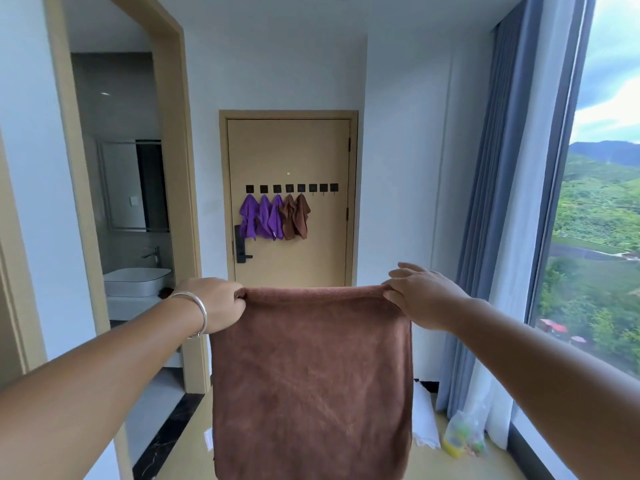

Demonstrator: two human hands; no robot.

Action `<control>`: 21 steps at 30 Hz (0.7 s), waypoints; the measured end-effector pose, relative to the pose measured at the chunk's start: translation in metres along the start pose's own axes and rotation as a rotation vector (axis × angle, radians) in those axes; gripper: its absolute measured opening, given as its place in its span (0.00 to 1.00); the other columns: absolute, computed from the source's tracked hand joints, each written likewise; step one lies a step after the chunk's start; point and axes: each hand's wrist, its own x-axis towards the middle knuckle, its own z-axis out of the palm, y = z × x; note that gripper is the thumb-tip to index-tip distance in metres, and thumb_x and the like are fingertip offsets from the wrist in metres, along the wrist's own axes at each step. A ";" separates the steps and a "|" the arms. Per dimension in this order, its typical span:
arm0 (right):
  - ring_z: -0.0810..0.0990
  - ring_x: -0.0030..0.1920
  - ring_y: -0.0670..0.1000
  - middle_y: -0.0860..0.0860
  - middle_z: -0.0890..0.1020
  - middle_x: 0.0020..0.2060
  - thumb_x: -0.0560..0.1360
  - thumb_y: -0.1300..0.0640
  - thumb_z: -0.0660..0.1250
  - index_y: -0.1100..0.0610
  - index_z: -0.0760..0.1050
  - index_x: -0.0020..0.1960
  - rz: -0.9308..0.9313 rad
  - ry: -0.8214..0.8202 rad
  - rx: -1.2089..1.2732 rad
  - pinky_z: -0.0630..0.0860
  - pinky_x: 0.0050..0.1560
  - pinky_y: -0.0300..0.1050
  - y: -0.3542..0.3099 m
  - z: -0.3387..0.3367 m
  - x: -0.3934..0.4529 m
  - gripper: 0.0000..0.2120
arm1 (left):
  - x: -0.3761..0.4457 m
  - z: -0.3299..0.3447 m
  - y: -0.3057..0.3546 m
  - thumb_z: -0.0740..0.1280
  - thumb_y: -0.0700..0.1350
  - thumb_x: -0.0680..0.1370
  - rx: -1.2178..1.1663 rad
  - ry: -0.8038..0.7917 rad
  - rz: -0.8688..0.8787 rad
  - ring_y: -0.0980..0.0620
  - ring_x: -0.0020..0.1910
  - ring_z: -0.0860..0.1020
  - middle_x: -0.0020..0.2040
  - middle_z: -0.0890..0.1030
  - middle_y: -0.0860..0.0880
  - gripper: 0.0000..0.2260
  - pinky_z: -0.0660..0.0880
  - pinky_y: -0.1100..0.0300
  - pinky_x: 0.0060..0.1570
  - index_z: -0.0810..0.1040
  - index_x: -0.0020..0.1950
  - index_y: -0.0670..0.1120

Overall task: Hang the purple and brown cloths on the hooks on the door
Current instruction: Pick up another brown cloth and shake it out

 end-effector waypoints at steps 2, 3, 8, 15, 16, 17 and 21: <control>0.56 0.75 0.50 0.44 0.73 0.64 0.83 0.49 0.50 0.46 0.71 0.68 -0.020 0.001 -0.030 0.59 0.73 0.49 0.018 0.011 0.026 0.18 | 0.027 0.006 0.003 0.51 0.54 0.78 0.002 0.004 -0.013 0.52 0.43 0.76 0.44 0.79 0.55 0.12 0.71 0.56 0.42 0.72 0.44 0.55; 0.56 0.75 0.51 0.44 0.73 0.64 0.83 0.48 0.50 0.46 0.71 0.68 -0.029 0.001 -0.049 0.59 0.73 0.50 0.028 0.017 0.039 0.18 | 0.042 0.008 0.004 0.51 0.54 0.78 0.004 0.010 -0.020 0.52 0.43 0.76 0.44 0.79 0.55 0.12 0.71 0.56 0.42 0.72 0.44 0.56; 0.55 0.75 0.51 0.45 0.72 0.66 0.83 0.49 0.50 0.46 0.70 0.69 -0.045 0.028 -0.071 0.59 0.74 0.50 0.078 0.031 0.101 0.18 | 0.114 0.016 0.012 0.51 0.54 0.78 -0.003 0.039 -0.041 0.54 0.42 0.76 0.42 0.78 0.56 0.12 0.71 0.57 0.40 0.73 0.45 0.56; 0.57 0.75 0.52 0.46 0.72 0.66 0.83 0.51 0.51 0.47 0.70 0.69 -0.081 0.030 -0.121 0.58 0.74 0.51 0.125 0.050 0.174 0.17 | 0.198 0.035 0.017 0.50 0.55 0.79 -0.008 0.094 -0.061 0.58 0.37 0.74 0.39 0.77 0.58 0.13 0.64 0.61 0.31 0.73 0.43 0.57; 0.57 0.75 0.52 0.46 0.73 0.65 0.83 0.52 0.51 0.47 0.70 0.69 -0.085 0.021 -0.129 0.59 0.74 0.52 0.130 0.054 0.185 0.17 | 0.210 0.038 0.016 0.50 0.55 0.79 -0.002 0.098 -0.057 0.58 0.37 0.74 0.39 0.77 0.58 0.13 0.64 0.61 0.31 0.73 0.44 0.57; 0.57 0.75 0.52 0.46 0.73 0.64 0.83 0.51 0.51 0.47 0.70 0.69 -0.077 0.016 -0.120 0.60 0.74 0.52 0.134 0.058 0.196 0.17 | 0.221 0.042 0.014 0.50 0.55 0.79 0.003 0.102 -0.054 0.58 0.37 0.74 0.39 0.77 0.58 0.13 0.64 0.61 0.31 0.73 0.44 0.57; 0.56 0.75 0.51 0.46 0.72 0.65 0.83 0.49 0.50 0.47 0.71 0.68 -0.036 0.013 -0.058 0.60 0.73 0.51 0.141 0.078 0.240 0.18 | 0.266 0.064 -0.002 0.50 0.54 0.78 -0.002 0.091 -0.055 0.58 0.36 0.74 0.37 0.76 0.57 0.12 0.64 0.59 0.32 0.71 0.41 0.56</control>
